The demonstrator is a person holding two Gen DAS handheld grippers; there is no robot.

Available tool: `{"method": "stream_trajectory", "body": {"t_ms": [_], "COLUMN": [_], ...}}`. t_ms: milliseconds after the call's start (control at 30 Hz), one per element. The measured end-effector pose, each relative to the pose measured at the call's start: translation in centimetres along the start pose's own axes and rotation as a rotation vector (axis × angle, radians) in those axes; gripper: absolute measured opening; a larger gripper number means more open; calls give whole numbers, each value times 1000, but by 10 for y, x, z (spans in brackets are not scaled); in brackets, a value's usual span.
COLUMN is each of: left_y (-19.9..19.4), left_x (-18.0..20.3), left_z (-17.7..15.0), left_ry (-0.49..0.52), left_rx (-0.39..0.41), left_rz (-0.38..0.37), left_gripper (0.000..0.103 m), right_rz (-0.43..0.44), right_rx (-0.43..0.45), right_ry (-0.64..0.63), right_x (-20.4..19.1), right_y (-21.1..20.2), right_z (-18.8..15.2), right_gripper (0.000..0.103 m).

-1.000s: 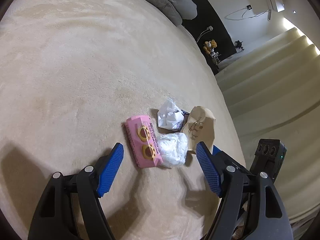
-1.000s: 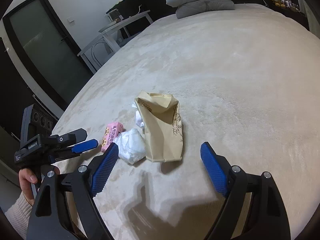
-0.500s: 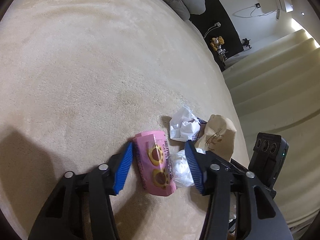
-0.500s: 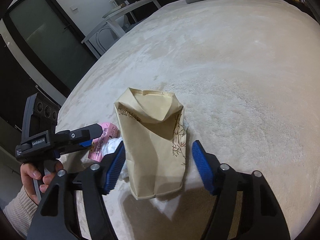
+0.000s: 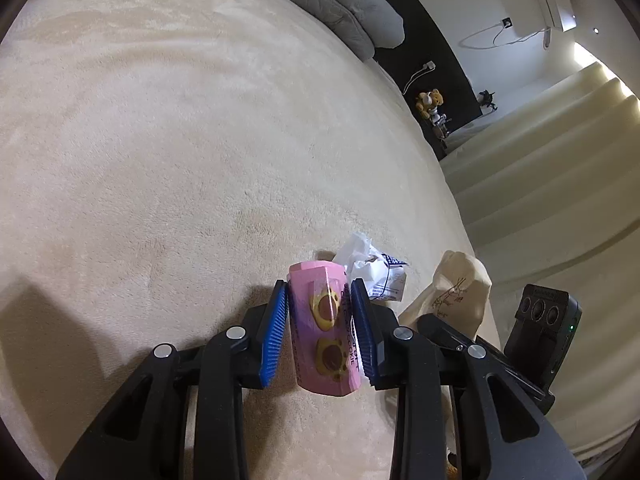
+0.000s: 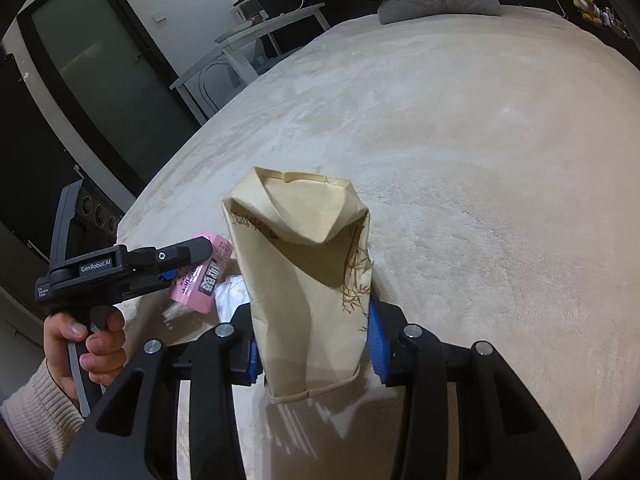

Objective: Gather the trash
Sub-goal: 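Grasp the pink cookie box with the left tool while the right grasps the brown paper bag, then lift the pink box and paper bag and carry them toward the floor bag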

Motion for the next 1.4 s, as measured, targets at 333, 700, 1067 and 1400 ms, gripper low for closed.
{"method": "stream_trajectory", "body": {"t_ms": [333,700,1067,1400], "left_y": [-28,-60,-85,-114], "left_x": [34,85,109,130], "left_z": [-15,-51,-109,-168], "left_ry": [42,146,193,256], "left_rx": [61,105,135,156], "left_rz": [-38,-55,-91,-126], "left_gripper": [31,31,31,31], "right_rz": [-29,-62,-57,-45], "right_rx": [50,119,166,198], "right_ry": [21,55,89,126], "right_x": [-1,-2,-12,-20], "right_y": [-43,-103,-158,-198], "right_z": [-18,-54,-113,-166], "right_gripper": [41,41,41,41]}}
Point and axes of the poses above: each gripper's, at about its wrist camera, not at the fingertips, and y roughly the way its jaws point, x to its right, z to its top, the point moved 5 cm from there along y, roughly the way its jaws point, and after that the axes turned 15 degrees about -z, right-handed, at the moved point
